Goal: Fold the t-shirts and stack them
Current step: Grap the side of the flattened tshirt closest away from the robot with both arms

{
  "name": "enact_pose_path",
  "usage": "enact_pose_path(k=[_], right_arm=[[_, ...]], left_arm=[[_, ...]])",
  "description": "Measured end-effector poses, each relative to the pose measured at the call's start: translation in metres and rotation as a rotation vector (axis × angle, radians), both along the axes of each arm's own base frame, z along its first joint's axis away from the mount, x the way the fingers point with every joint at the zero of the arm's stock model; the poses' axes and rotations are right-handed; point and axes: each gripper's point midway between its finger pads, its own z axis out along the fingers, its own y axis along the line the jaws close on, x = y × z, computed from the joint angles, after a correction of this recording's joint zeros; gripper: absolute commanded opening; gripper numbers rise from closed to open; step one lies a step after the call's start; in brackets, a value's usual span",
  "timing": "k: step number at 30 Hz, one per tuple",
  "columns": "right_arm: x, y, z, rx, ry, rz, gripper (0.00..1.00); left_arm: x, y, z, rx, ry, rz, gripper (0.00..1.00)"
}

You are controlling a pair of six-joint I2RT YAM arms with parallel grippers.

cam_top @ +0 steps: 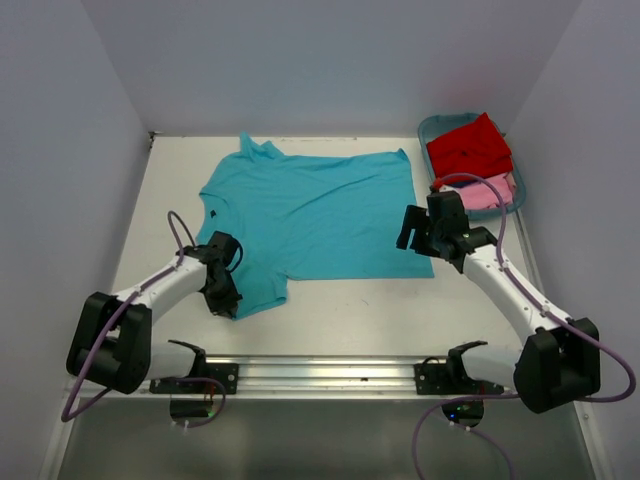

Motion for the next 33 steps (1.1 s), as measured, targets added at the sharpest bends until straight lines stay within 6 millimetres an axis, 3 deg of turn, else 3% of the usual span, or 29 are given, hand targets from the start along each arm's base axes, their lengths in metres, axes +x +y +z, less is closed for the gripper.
enact_pose_path(k=[6, 8, 9, 12, 17, 20, 28, 33], right_arm=[[-0.002, -0.006, 0.002, -0.018, -0.009, -0.022, 0.61], [-0.002, -0.011, 0.001, -0.038, -0.005, -0.050, 0.61], [-0.003, -0.015, 0.000, -0.053, -0.001, -0.071, 0.68], [-0.004, -0.029, -0.009, -0.100, 0.029, -0.149, 0.77], [-0.009, -0.049, -0.048, -0.182, 0.161, -0.274, 0.76], [-0.011, -0.056, -0.065, -0.202, 0.212, -0.333, 0.72], [-0.012, -0.059, -0.076, -0.181, 0.242, -0.422, 0.61], [-0.030, -0.064, -0.089, -0.190, 0.279, -0.450, 0.61]], left_arm=[[0.000, -0.002, 0.001, -0.011, 0.001, -0.001, 0.00], [0.001, -0.003, 0.003, -0.015, -0.014, -0.005, 0.00], [0.002, -0.004, 0.006, -0.020, -0.029, -0.008, 0.00], [0.012, -0.008, 0.028, -0.045, -0.137, -0.019, 0.00], [0.033, -0.012, 0.076, -0.085, -0.342, -0.020, 0.00], [0.039, -0.010, 0.093, -0.092, -0.421, -0.014, 0.00], [0.039, -0.008, 0.095, -0.086, -0.432, -0.020, 0.00], [0.040, -0.009, 0.096, -0.086, -0.435, -0.024, 0.00]])
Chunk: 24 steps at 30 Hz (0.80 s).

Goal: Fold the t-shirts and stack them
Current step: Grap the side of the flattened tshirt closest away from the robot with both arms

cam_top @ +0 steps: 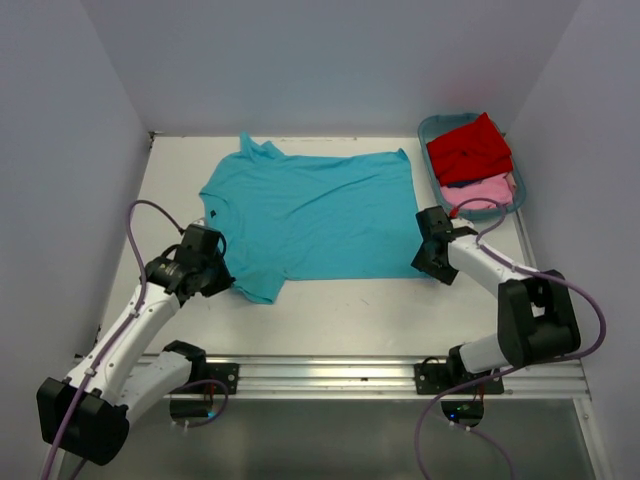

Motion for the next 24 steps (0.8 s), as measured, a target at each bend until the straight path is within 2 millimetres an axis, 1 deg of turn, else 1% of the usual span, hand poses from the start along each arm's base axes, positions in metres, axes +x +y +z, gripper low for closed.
enact_pose_path(k=[4, 8, 19, 24], right_arm=[[-0.017, -0.004, -0.012, -0.006, 0.046, -0.018, 0.60], [-0.023, -0.005, -0.017, -0.006, 0.058, -0.030, 0.58], [-0.016, 0.002, -0.017, 0.027, 0.033, -0.021, 0.56], [-0.013, 0.002, -0.010, 0.035, 0.002, -0.020, 0.54]], left_arm=[[0.004, -0.001, 0.004, -0.003, -0.011, -0.004, 0.00], [0.007, -0.003, 0.006, -0.005, -0.015, -0.007, 0.00], [0.006, -0.002, 0.006, -0.005, -0.016, -0.007, 0.00], [0.006, -0.004, 0.006, -0.012, -0.016, -0.011, 0.00]])
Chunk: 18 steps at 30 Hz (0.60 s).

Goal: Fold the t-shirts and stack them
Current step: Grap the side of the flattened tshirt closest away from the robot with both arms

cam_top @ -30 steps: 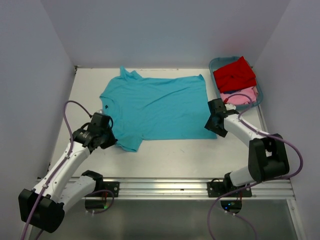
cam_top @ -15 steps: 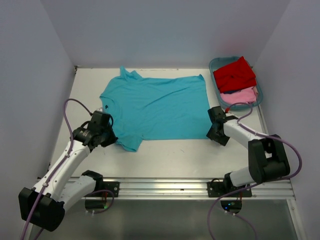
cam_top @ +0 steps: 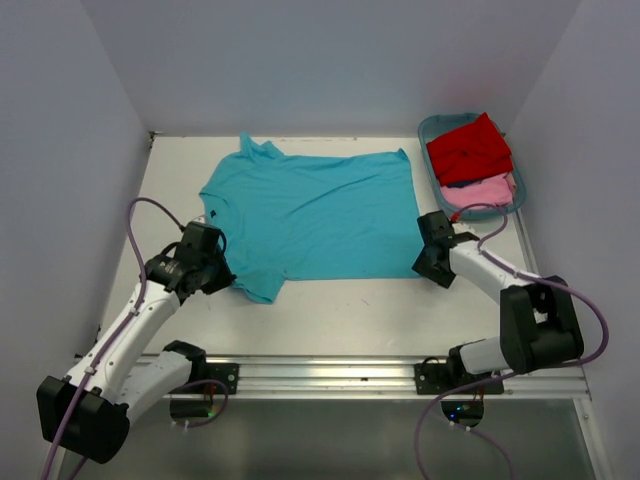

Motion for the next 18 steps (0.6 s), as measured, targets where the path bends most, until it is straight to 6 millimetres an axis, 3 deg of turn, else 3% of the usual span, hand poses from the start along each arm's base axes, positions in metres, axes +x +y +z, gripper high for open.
enact_pose_path(k=[7, 12, 16, 18], right_arm=[[0.004, -0.004, 0.007, -0.015, -0.034, -0.009, 0.55], [0.003, -0.010, -0.005, -0.045, 0.004, -0.027, 0.54], [0.013, -0.010, -0.008, -0.050, -0.005, -0.039, 0.47], [0.020, -0.009, -0.009, -0.050, -0.022, -0.042, 0.35]], left_arm=[[0.000, -0.001, 0.000, -0.006, 0.002, -0.004, 0.00], [0.000, -0.001, 0.000, -0.006, 0.002, -0.004, 0.00], [-0.001, -0.001, 0.000, -0.006, 0.002, -0.004, 0.00], [-0.001, -0.001, 0.000, -0.006, 0.002, -0.004, 0.00]])
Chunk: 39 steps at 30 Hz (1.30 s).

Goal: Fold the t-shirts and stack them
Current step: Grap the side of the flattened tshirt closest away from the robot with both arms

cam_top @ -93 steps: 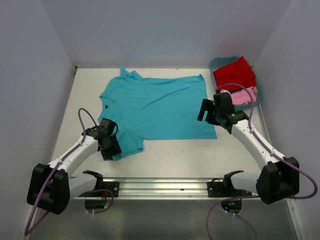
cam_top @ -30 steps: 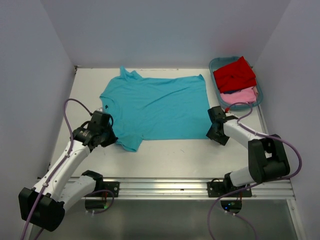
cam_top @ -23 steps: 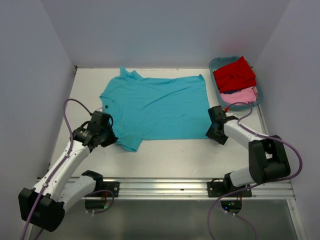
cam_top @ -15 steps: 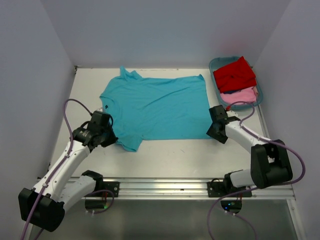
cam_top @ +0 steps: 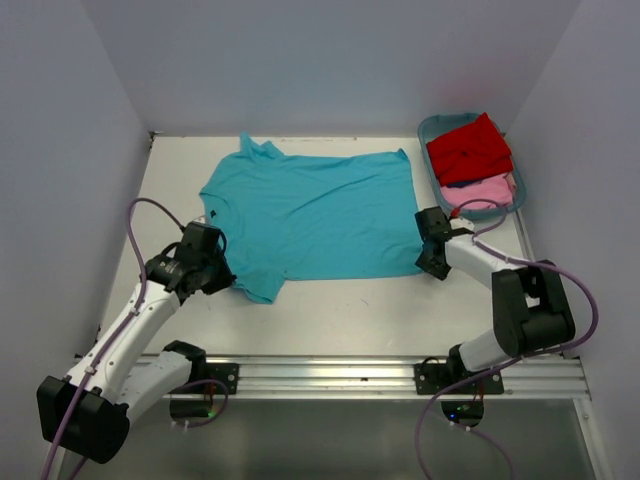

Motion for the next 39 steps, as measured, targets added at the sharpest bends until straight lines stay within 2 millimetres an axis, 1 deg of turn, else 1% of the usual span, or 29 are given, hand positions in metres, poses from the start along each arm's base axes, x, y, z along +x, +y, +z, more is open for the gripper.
enact_pose_path(k=[1, 2, 4, 5, 10, 15, 18, 22, 27, 30, 34, 36, 39], right_arm=[[0.003, 0.001, 0.000, 0.003, -0.010, -0.002, 0.32], [0.004, 0.001, 0.000, 0.005, -0.014, -0.001, 0.18], [0.007, 0.002, 0.000, 0.009, -0.030, -0.001, 0.03], [0.009, 0.002, 0.000, 0.010, -0.038, -0.001, 0.00], [0.003, 0.001, 0.000, 0.015, -0.057, -0.002, 0.00], [-0.014, 0.000, 0.005, 0.028, -0.043, 0.009, 0.00], [-0.016, 0.000, 0.017, 0.039, -0.068, 0.019, 0.00], [-0.018, 0.003, 0.036, 0.059, -0.107, 0.040, 0.00], [-0.018, 0.005, 0.050, 0.064, -0.112, 0.065, 0.00], [-0.014, 0.007, 0.057, 0.069, -0.120, 0.082, 0.00], [-0.006, 0.008, 0.059, 0.058, -0.109, 0.100, 0.00], [0.002, 0.009, 0.058, 0.053, -0.098, 0.108, 0.00], [0.014, 0.012, 0.050, 0.042, -0.065, 0.120, 0.00]], left_arm=[[0.000, 0.000, 0.000, 0.000, 0.000, 0.000, 0.00], [0.000, 0.000, 0.000, 0.000, 0.000, 0.000, 0.00], [0.000, 0.000, 0.000, 0.000, 0.000, 0.000, 0.00], [0.000, 0.000, 0.000, 0.000, 0.000, 0.000, 0.00], [-0.001, 0.000, 0.002, -0.002, -0.006, 0.000, 0.00], [-0.002, 0.001, 0.005, -0.006, -0.019, 0.000, 0.00], [-0.005, 0.003, 0.010, -0.002, -0.033, 0.005, 0.00], [-0.005, 0.009, 0.022, 0.012, -0.067, 0.021, 0.00], [-0.004, 0.018, 0.043, 0.036, -0.120, 0.049, 0.00], [0.000, 0.024, 0.051, 0.056, -0.159, 0.071, 0.00], [0.008, 0.031, 0.047, 0.113, -0.158, 0.077, 0.00], [0.017, 0.032, 0.041, 0.151, -0.144, 0.072, 0.00], [0.035, 0.034, 0.027, 0.208, -0.119, 0.063, 0.00]])
